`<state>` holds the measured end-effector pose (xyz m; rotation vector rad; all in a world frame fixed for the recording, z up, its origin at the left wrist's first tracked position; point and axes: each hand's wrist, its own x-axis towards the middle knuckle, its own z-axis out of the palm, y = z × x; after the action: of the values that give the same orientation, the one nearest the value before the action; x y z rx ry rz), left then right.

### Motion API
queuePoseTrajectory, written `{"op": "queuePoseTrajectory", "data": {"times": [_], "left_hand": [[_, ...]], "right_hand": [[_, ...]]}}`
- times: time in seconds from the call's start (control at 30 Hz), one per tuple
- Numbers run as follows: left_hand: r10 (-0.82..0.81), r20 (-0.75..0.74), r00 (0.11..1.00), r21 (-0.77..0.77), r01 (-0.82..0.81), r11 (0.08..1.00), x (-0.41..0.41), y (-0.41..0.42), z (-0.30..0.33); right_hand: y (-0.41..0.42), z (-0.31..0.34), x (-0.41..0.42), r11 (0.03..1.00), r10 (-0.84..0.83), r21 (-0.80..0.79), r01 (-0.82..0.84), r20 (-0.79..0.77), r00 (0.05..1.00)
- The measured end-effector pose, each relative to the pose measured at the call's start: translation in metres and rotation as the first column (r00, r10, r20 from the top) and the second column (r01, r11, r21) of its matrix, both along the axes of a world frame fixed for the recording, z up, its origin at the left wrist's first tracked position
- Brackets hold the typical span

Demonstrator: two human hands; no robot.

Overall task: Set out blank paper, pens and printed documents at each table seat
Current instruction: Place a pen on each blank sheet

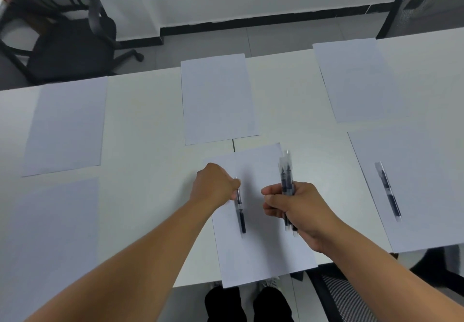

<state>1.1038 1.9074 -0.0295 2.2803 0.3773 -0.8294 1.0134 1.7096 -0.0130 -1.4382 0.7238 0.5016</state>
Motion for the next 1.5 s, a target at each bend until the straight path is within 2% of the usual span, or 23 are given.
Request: {"op": "queuePoseTrajectory", "data": {"times": [0.27, 0.97, 1.1, 1.5], "left_hand": [[0.043, 0.002, 0.999, 0.029, -0.043, 0.999, -0.005, -0.003, -0.009], [0.082, 0.010, 0.997, -0.068, -0.081, 0.994, -0.004, -0.005, -0.006], [0.094, 0.000, 0.996, -0.080, -0.093, 0.992, -0.005, -0.004, -0.001], [0.145, 0.102, 0.984, -0.146, -0.129, 0.981, -0.014, 0.005, 0.043]], "right_hand": [[-0.001, -0.006, 0.002, 1.000, -0.020, 0.009, 0.021, -0.012, 1.000], [0.003, -0.008, 0.003, 1.000, -0.008, 0.021, 0.009, -0.027, 1.000], [0.003, -0.003, 0.002, 1.000, -0.005, 0.022, 0.005, -0.014, 1.000], [0.004, 0.043, -0.001, 0.994, 0.010, 0.105, -0.019, 0.084, 0.996]]}}
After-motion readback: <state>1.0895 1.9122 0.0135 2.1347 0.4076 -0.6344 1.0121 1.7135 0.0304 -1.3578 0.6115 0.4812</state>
